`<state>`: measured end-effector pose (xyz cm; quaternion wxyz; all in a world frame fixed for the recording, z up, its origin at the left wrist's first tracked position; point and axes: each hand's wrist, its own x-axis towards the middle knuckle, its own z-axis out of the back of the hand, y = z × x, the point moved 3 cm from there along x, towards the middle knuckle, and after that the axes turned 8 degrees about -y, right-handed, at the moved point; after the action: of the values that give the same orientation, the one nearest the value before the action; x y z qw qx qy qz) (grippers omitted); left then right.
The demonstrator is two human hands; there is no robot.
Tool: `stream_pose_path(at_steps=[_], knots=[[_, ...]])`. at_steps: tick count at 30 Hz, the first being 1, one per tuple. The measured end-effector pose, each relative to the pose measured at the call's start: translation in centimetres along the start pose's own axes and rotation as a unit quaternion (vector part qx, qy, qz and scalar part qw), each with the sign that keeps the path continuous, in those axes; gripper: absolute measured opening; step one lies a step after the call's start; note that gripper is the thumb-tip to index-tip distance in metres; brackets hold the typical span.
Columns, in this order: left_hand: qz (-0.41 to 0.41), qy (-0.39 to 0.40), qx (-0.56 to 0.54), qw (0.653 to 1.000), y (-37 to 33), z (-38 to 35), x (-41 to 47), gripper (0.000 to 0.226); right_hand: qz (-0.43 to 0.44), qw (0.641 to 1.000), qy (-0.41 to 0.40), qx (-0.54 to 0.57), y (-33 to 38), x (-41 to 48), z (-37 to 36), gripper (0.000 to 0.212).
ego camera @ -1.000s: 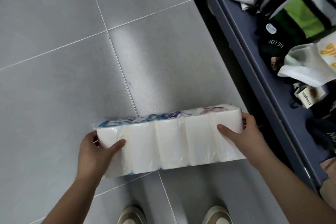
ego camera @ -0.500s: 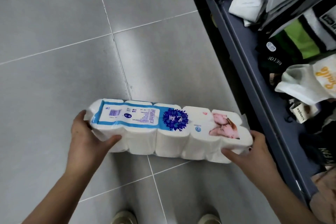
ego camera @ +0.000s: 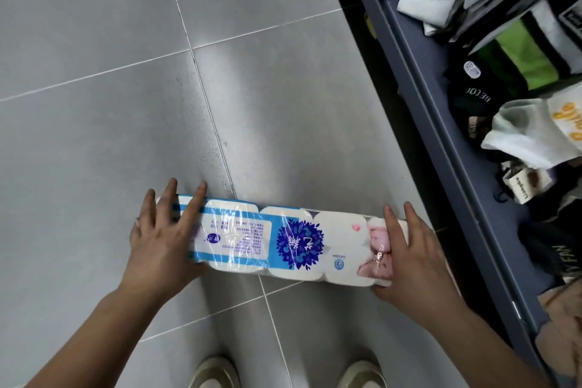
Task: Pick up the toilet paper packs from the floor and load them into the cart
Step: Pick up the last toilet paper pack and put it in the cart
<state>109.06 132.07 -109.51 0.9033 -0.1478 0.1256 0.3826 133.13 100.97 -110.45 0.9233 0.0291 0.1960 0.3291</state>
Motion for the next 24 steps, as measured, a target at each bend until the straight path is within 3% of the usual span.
stream_pose_path(at_steps=[3,6,8,18,24], knots=[[0.005,0.004,-0.002,1.0,-0.3,-0.1,0.0,0.137,-0.031,0.999,0.003,0.009,1.0,-0.2,-0.5,0.138],[0.01,-0.008,-0.012,1.0,-0.6,0.0,-0.3,0.121,-0.045,0.998,-0.013,0.033,1.7,-0.4,-0.1,0.108],[0.017,-0.014,-0.018,1.0,-0.6,0.3,-0.5,0.114,-0.055,0.997,-0.019,0.041,1.8,-0.5,0.2,0.1],[0.026,-0.092,-0.035,0.995,-1.9,10.5,-1.1,0.108,-0.04,0.994,-0.091,0.053,4.7,-0.1,10.6,0.086],[0.016,-0.146,-0.047,0.988,-2.9,22.7,-3.6,0.108,-0.026,0.991,-0.116,0.062,8.4,-1.8,22.9,0.098]])
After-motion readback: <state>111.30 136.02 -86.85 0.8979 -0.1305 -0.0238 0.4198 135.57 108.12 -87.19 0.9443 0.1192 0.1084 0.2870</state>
